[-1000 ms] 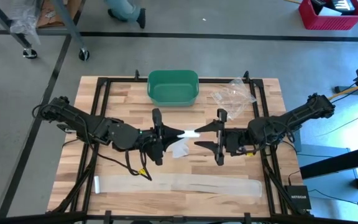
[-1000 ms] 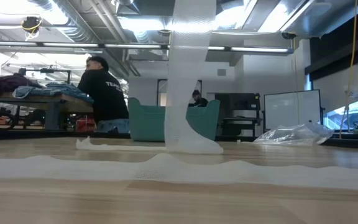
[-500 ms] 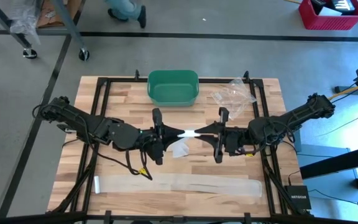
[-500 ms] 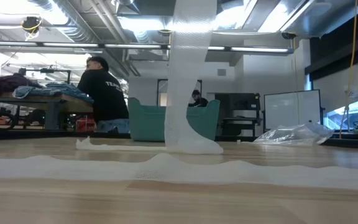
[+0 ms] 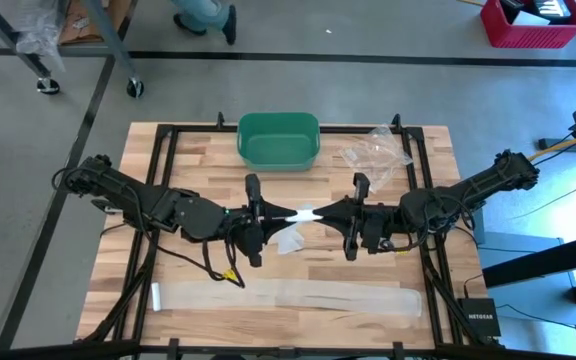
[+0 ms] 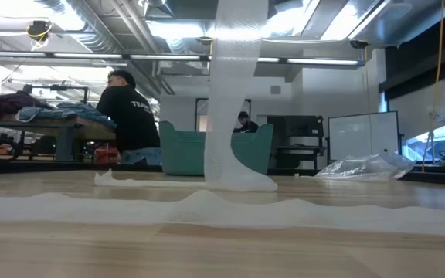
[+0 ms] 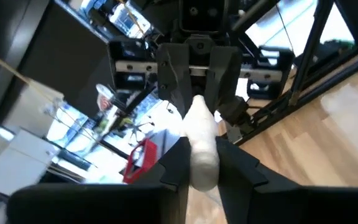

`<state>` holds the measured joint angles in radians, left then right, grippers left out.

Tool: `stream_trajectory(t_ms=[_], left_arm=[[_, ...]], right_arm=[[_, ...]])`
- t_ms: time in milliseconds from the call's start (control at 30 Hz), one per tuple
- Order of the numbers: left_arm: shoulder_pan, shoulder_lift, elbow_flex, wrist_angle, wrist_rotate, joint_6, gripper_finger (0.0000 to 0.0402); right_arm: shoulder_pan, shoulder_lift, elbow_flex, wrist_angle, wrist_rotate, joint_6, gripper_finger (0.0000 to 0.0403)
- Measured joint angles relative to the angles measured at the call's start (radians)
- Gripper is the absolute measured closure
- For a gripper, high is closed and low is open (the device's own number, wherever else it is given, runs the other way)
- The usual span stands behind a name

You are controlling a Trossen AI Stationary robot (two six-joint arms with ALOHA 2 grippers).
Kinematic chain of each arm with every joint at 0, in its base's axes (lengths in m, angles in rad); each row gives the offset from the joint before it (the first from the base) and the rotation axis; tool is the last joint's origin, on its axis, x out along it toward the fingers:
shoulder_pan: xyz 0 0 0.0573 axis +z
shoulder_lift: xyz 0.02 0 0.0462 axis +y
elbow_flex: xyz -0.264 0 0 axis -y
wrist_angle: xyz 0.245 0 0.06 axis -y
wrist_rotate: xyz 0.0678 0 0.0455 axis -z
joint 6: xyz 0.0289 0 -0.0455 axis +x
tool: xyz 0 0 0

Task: Roll bandage
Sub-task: Roll the top white bandage

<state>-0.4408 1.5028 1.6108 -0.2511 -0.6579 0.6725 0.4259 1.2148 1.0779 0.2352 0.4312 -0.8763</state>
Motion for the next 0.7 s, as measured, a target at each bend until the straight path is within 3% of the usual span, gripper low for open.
stream_trajectory(t_ms=[367, 533, 700], left_arm=[[-0.007, -0.095, 0.006, -0.033, -0.015, -0.462, 0.0213], [0.044, -0.099, 0.005, -0.161, 0.002, -0.640, 0.0197], [0.078, -0.075, 0.005, -0.160, 0.031, -0.652, 0.0196]], right_arm=[[-0.001, 0.000, 0.000, 0.000, 0.069, -0.488, 0.0361], [-0.001, 0.001, 0.000, 0.012, 0.069, -0.648, 0.0361], [-0.001, 0.012, 0.000, 0.075, 0.066, -0.655, 0.0364]])
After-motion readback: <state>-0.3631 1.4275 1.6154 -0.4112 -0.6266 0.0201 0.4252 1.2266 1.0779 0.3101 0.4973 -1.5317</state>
